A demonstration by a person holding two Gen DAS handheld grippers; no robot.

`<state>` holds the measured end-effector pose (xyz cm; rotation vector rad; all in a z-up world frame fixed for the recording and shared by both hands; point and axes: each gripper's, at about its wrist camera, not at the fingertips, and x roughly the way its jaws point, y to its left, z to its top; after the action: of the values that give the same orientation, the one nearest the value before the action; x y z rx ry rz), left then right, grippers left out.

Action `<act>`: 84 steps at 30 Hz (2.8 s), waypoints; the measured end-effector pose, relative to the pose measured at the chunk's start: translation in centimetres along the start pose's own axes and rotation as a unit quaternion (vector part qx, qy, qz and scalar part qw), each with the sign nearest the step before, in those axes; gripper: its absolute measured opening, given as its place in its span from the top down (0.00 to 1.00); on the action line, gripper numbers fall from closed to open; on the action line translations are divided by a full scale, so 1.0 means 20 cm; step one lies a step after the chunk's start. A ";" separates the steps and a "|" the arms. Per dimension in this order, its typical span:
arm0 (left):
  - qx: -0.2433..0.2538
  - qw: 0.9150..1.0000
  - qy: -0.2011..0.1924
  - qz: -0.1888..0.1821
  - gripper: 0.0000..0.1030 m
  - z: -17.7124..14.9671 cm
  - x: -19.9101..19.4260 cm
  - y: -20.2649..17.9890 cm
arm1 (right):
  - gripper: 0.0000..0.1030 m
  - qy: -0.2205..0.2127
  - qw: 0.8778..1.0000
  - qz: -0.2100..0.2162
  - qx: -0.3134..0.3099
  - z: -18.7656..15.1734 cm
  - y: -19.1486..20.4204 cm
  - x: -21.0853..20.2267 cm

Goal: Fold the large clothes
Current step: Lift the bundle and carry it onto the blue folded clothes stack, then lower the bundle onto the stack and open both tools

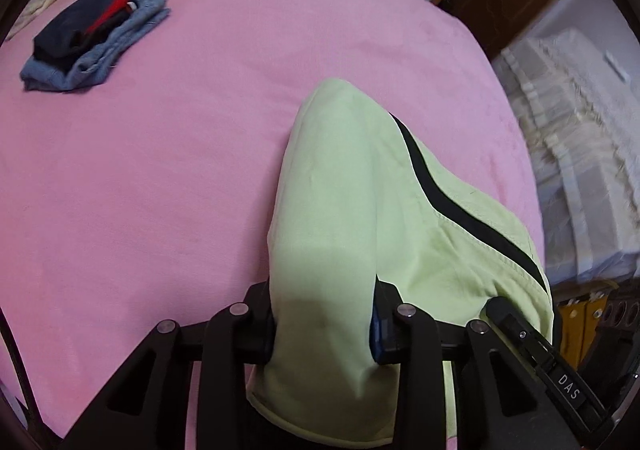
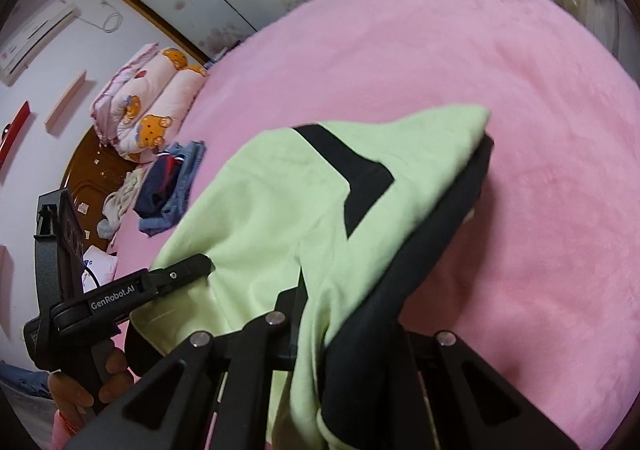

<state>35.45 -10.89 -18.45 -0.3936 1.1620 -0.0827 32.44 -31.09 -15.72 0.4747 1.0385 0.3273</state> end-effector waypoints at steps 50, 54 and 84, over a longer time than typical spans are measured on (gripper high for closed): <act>0.033 0.981 -0.149 0.122 0.68 1.90 -0.11 2.13 | 0.93 -0.072 0.988 0.087 -0.105 0.68 2.07 2.00; 0.005 0.984 -0.144 0.102 0.64 1.88 -0.07 2.22 | 0.92 -0.052 0.991 0.077 -0.092 0.70 2.02 2.07; 0.020 0.971 -0.175 0.163 0.18 1.72 -0.26 2.17 | 0.38 -0.041 0.991 0.001 -0.125 0.56 2.02 1.81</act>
<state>58.43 39.68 -17.22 -0.1680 0.8599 0.2418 58.05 18.13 -16.72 0.2604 0.9023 0.4295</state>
